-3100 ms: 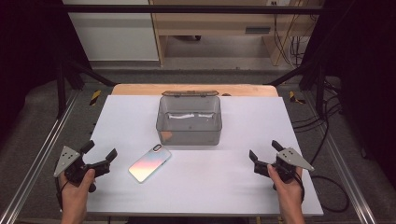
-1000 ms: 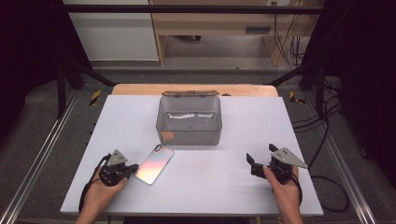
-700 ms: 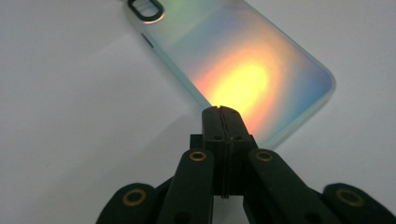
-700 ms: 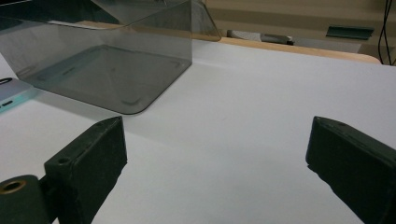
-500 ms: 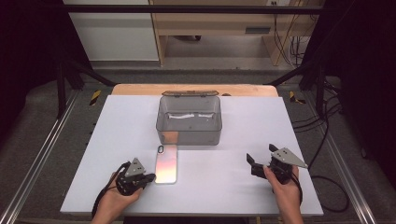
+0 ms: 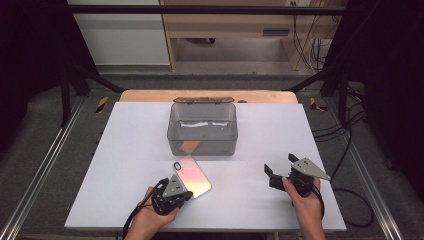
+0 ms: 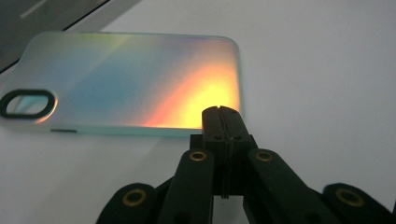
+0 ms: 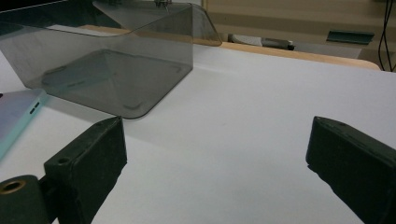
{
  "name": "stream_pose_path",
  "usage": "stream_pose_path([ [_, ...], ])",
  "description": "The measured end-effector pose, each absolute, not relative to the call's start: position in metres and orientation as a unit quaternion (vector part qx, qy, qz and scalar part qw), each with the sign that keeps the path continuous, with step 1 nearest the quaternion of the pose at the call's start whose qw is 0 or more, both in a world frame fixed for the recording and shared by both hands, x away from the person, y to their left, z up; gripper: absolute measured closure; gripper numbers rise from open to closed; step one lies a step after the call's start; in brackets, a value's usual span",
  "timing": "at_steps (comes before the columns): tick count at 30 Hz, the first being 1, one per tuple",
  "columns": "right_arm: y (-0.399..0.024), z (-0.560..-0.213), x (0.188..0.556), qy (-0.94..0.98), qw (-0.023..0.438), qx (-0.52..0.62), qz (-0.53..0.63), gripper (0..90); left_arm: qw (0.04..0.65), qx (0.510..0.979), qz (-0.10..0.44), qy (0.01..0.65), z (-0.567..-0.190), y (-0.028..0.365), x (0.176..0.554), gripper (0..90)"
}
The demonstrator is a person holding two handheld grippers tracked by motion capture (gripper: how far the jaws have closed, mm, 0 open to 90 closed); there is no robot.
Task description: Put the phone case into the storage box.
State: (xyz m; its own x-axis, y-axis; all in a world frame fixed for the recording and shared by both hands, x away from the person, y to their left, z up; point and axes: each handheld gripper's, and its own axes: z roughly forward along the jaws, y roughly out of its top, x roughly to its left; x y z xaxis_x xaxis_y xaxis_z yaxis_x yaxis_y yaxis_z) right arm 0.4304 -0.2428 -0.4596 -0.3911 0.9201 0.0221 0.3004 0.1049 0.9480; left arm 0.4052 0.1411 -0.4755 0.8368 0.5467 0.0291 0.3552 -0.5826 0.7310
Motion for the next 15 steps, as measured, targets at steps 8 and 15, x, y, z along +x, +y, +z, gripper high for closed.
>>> stream_pose_path([
  [8, -0.238, -0.457, 0.429, 0.676, 0.314, 0.448, 0.493, 5.2, 0.408, 0.869, 0.141, 0.243, -0.474, 0.127, 0.403, 90.0],
  [15, -0.227, -0.454, 0.424, 0.688, 0.295, 0.441, 0.496, 5.2, 0.467, 0.816, 0.196, 0.28, -0.451, 0.162, 0.404, 90.0],
])
